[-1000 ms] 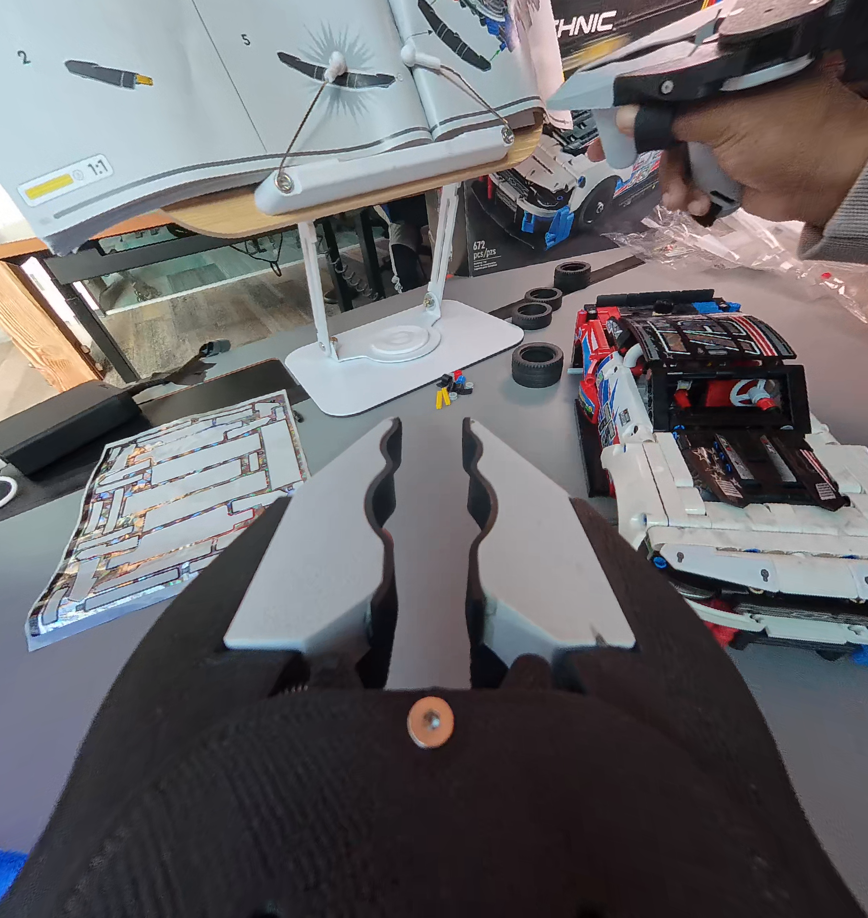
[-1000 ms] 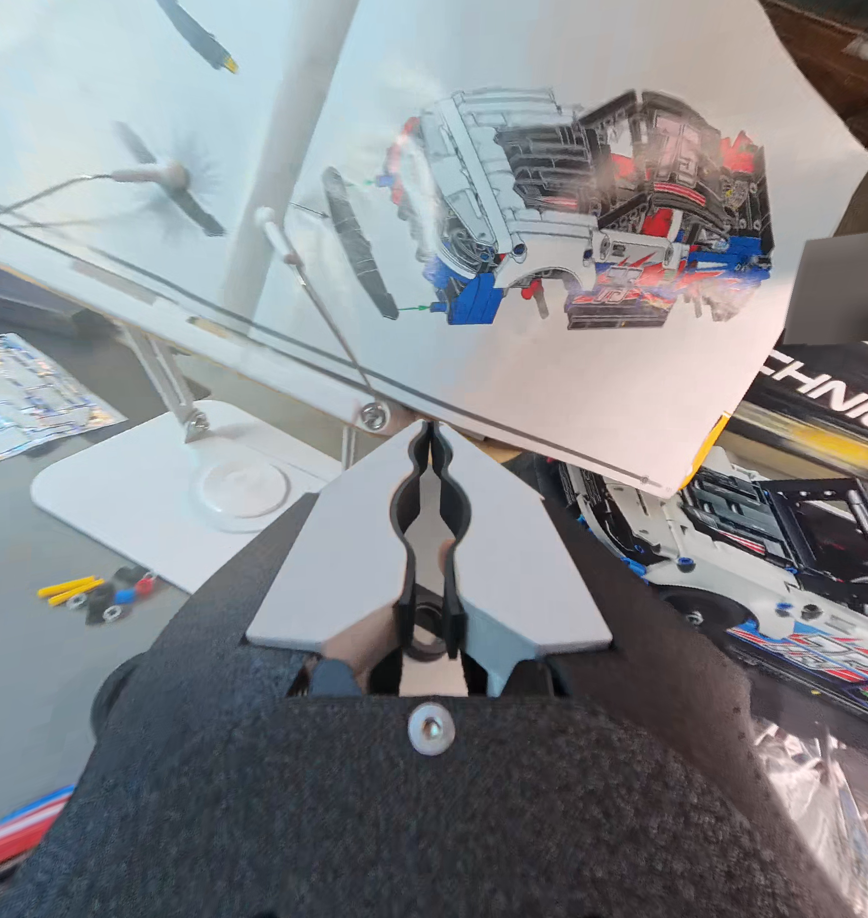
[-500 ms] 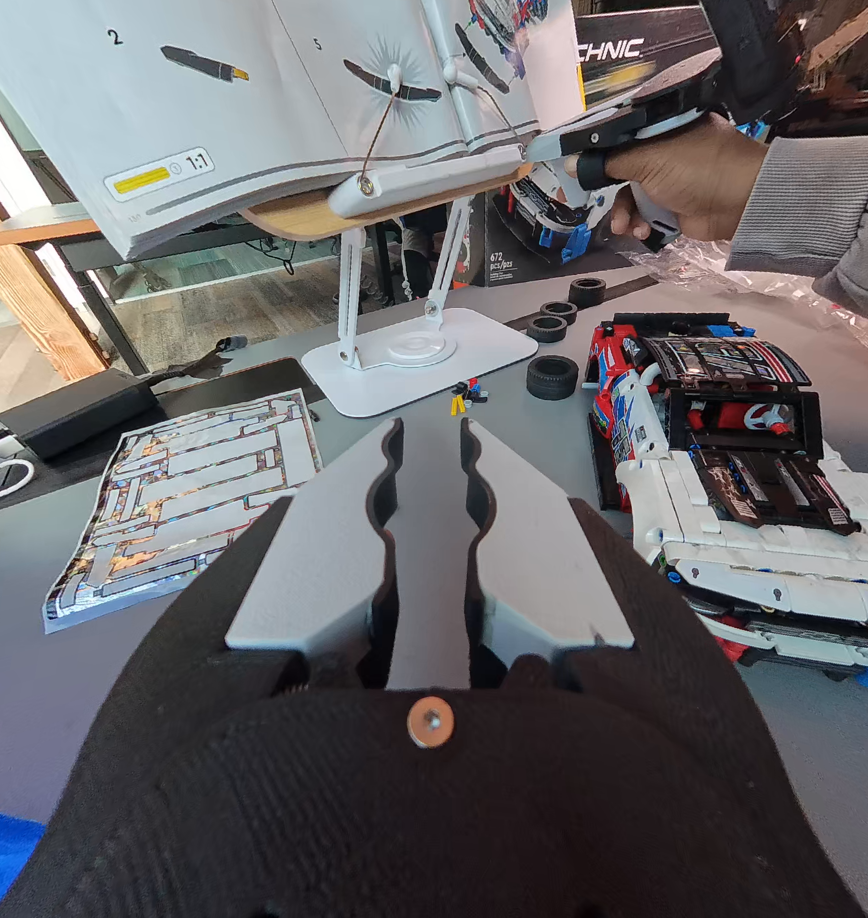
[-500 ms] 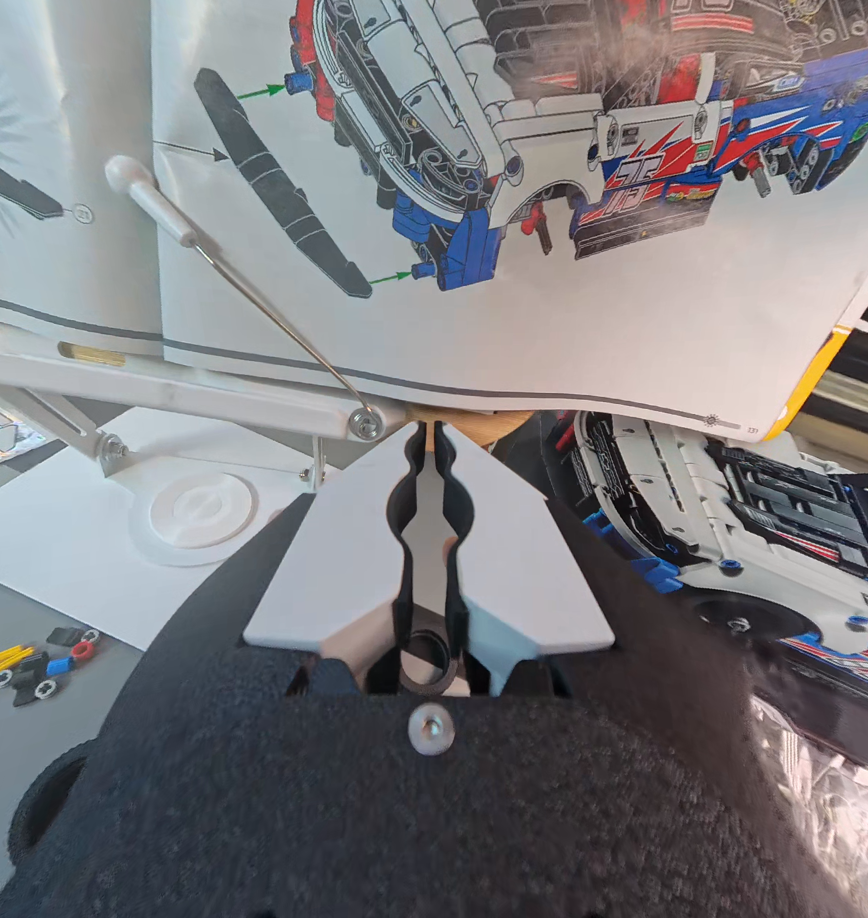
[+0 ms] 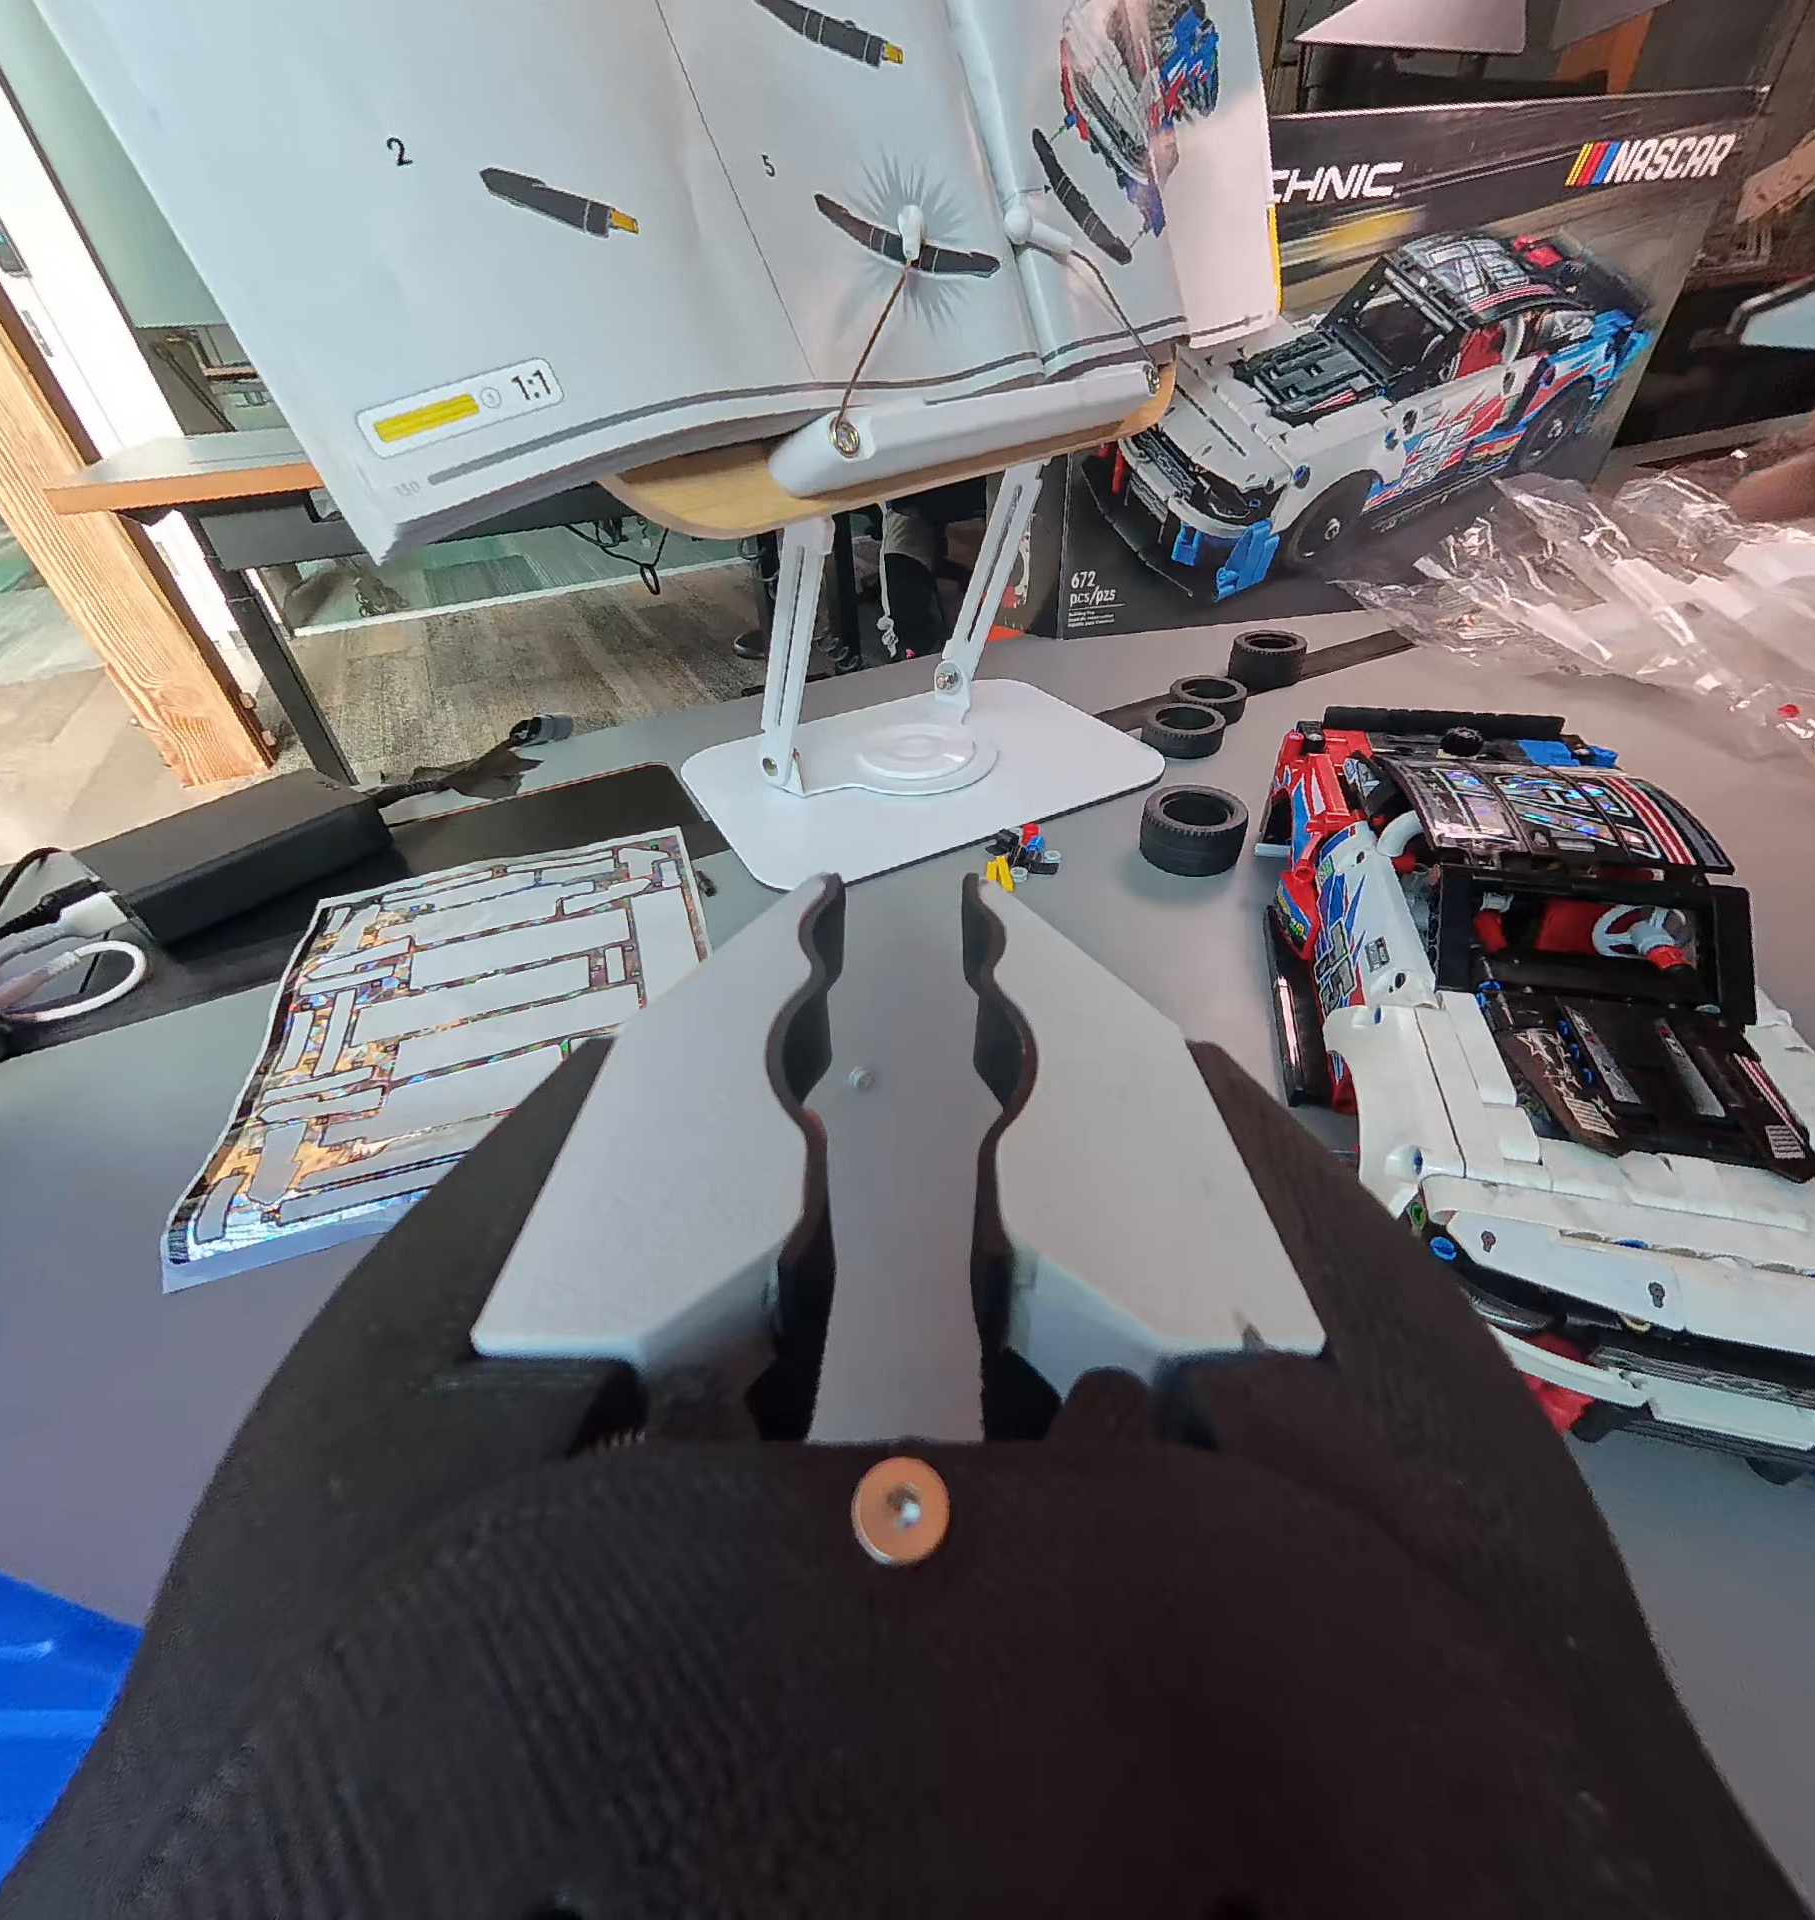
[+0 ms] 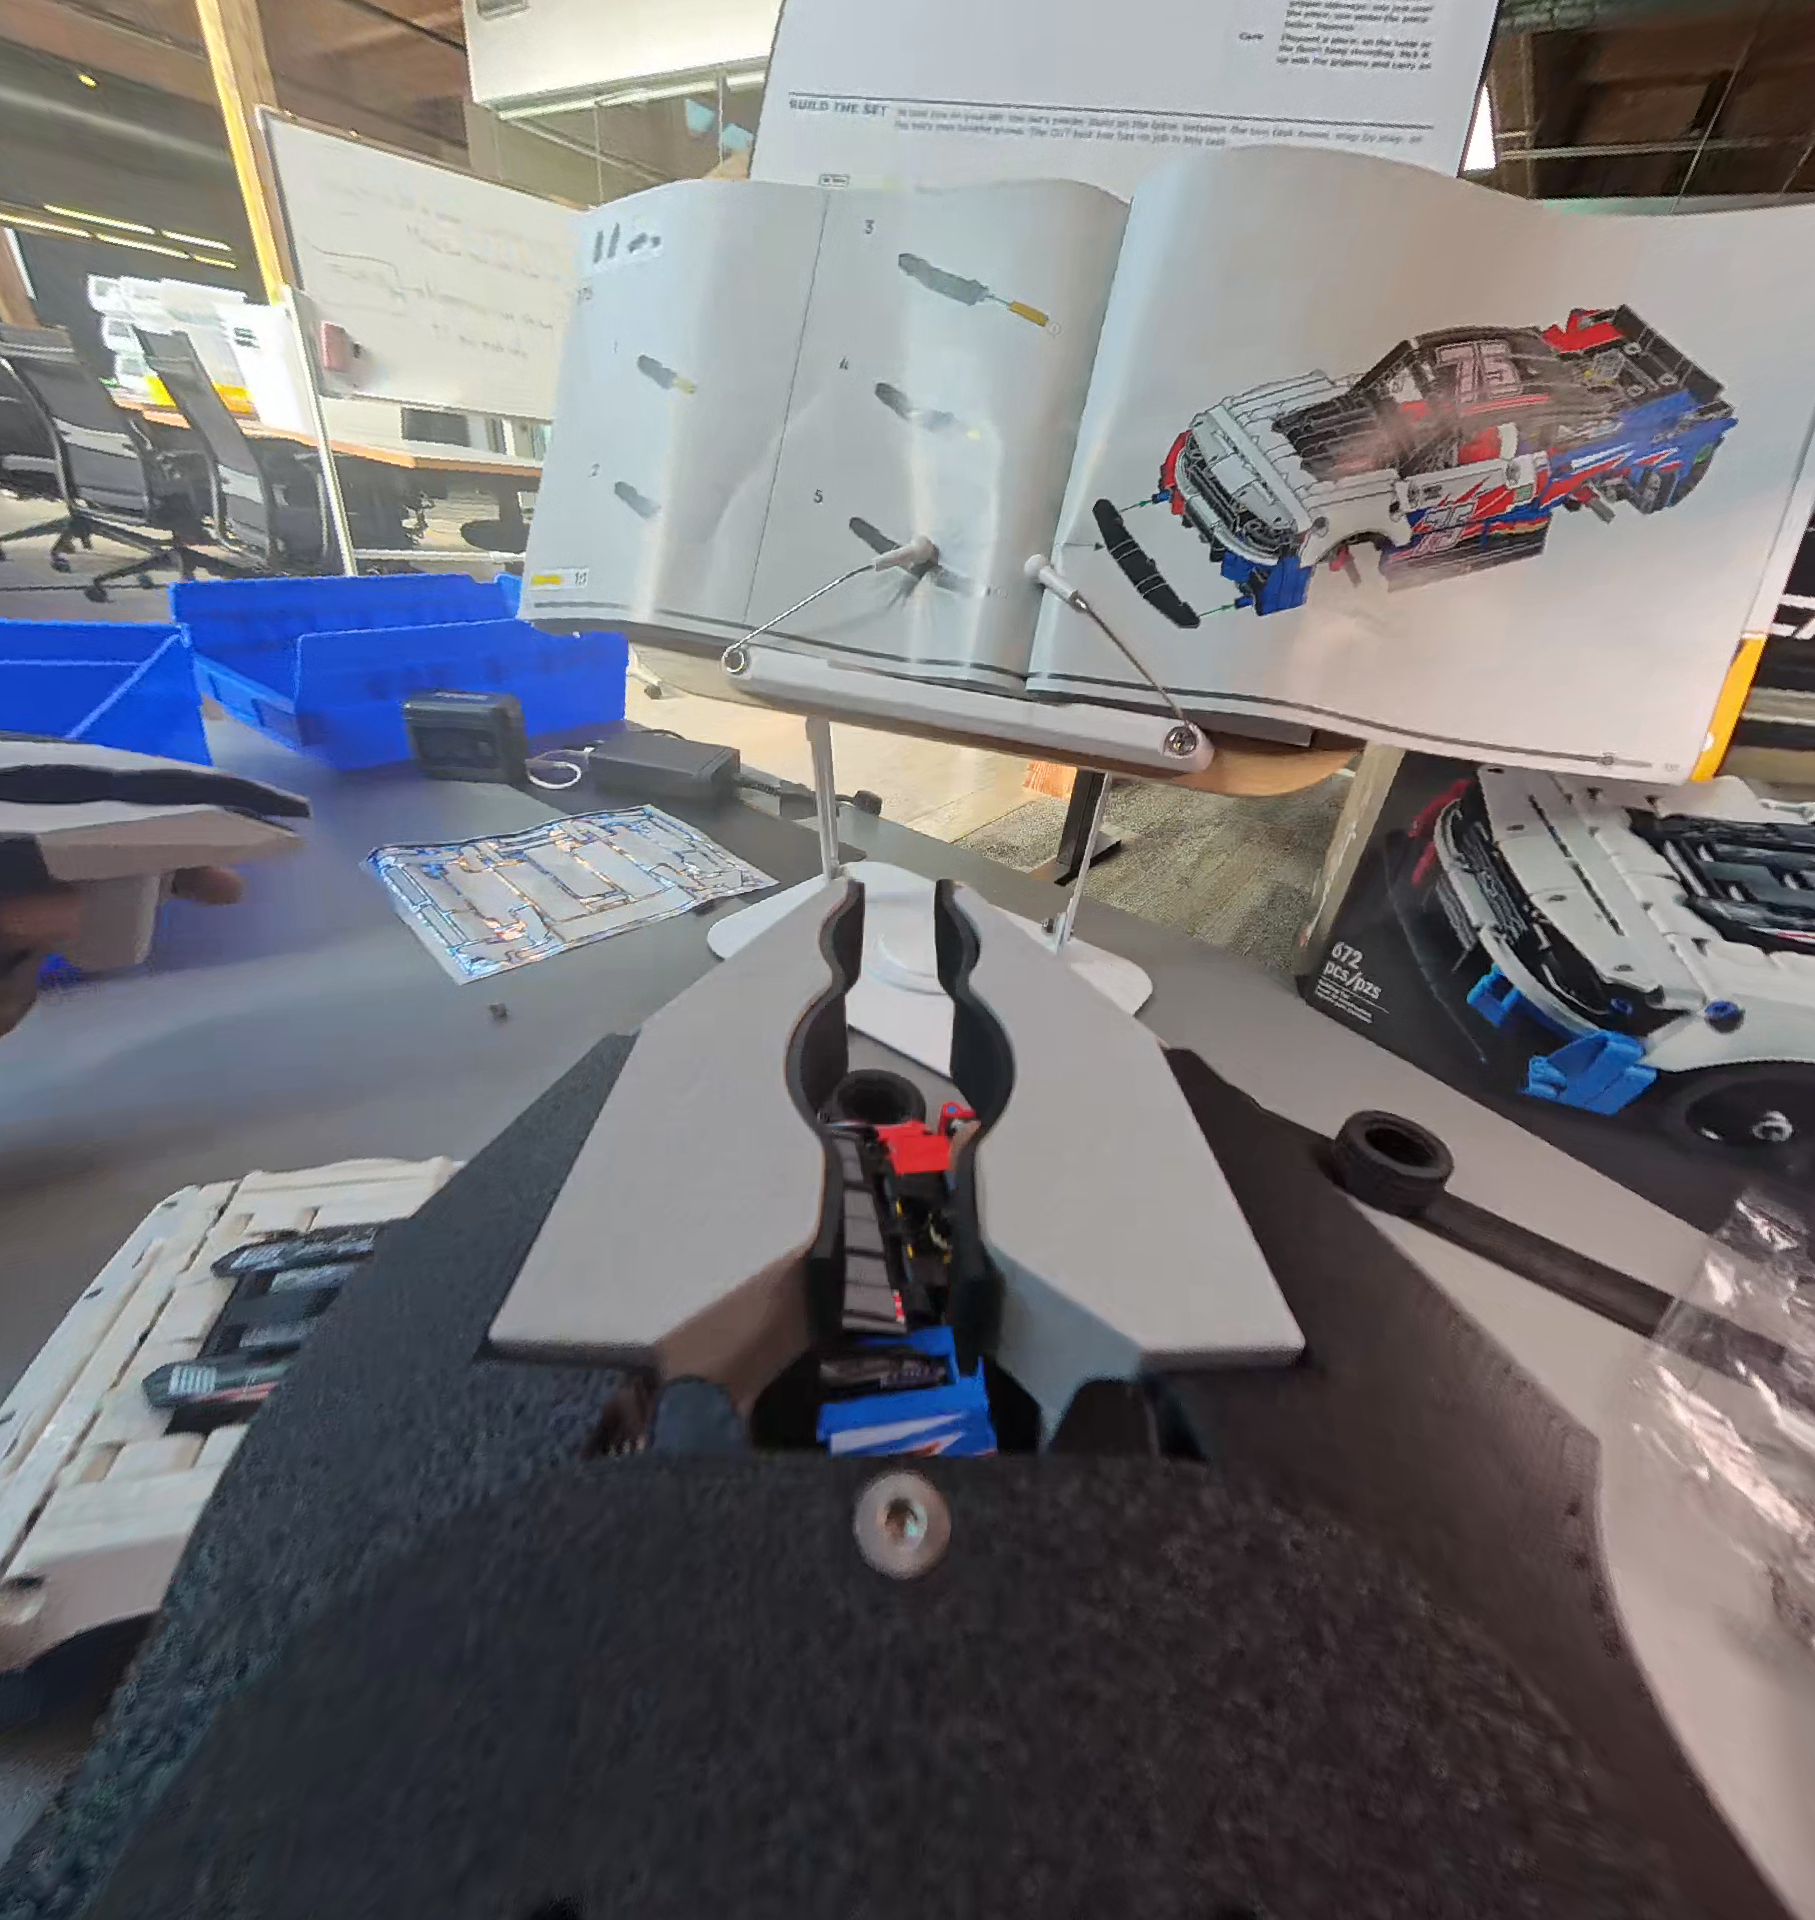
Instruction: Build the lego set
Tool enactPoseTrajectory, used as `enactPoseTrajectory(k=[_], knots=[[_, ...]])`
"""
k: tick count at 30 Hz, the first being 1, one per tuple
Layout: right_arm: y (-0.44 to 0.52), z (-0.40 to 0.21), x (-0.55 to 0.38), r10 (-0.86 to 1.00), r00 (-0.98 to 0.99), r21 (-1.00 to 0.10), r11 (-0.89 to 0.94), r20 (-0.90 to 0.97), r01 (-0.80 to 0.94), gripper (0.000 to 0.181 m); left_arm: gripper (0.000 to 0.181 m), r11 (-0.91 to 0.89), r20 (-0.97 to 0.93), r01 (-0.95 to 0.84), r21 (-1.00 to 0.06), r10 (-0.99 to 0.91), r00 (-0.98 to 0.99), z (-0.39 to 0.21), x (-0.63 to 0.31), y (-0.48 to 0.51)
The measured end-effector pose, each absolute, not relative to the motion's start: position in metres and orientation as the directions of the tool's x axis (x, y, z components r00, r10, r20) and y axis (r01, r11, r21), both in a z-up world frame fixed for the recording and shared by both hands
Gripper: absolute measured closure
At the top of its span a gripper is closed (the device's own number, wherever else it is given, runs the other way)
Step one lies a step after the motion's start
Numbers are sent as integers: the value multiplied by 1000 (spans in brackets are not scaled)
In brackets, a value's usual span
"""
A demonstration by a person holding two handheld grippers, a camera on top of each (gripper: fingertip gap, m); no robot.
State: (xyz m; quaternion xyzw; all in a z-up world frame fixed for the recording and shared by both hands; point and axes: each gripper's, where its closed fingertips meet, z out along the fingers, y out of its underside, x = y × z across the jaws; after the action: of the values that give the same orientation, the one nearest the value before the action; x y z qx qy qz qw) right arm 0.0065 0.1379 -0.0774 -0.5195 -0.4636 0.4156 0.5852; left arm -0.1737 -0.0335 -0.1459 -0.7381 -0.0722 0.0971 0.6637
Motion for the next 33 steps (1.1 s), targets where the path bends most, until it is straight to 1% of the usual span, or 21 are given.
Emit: enactPoseTrajectory(k=[4,6,11,16,19,22,23,25,27,28,30,31,32,33], knots=[[130,-96,32,940,290,-980,196,178,-33,171,161,-103,-47,-20,-994,259,965,-145,-179,-35],[132,-104,37,929,323,-977,208,183,-43,171,161,-97,-48,-22,-995,272,961,-143,-182,-37],[132,-106,35,927,318,-971,230,199,-64,169,162,-71,-40,-20,-997,299,953,-135,-189,-42],[136,-113,35,951,302,-990,96,61,-102,163,162,-35,-46,-37,-999,316,948,-120,-191,-49],[138,-110,36,951,307,-992,75,40,-103,162,163,-3,-62,-65,-998,336,940,-91,-201,-66],[138,-105,43,942,313,-987,145,119,-62,163,157,-147,-88,-46,-988,292,952,-68,-218,-101],[139,-104,47,938,313,-984,171,149,-43,164,158,-199,-108,-52,-979,284,953,-61,-227,-117],[141,-106,56,933,311,-981,196,183,-11,165,159,-358,-194,-77,-931,304,933,-59,-259,-153],[145,-112,67,930,319,-982,188,179,4,166,163,-546,-291,-105,-831,266,919,-71,-294,-184],[148,-115,72,928,332,-984,178,168,0,166,162,-629,-298,-109,-770,203,933,-86,-306,-194],[153,-122,78,925,358,-989,147,131,-17,167,159,-763,-190,-68,-643,73,979,-128,-320,-211],[154,-123,79,926,361,-992,125,108,-24,167,152,-822,-128,-45,-568,34,991,-151,-324,-219],[154,-123,79,929,358,-993,114,97,-28,167,145,-862,-83,-58,-504,-19,996,-171,-323,-224],[154,-121,80,928,357,-992,124,107,-25,167,143,-880,-61,-109,-463,-91,994,-187,-317,-227]])
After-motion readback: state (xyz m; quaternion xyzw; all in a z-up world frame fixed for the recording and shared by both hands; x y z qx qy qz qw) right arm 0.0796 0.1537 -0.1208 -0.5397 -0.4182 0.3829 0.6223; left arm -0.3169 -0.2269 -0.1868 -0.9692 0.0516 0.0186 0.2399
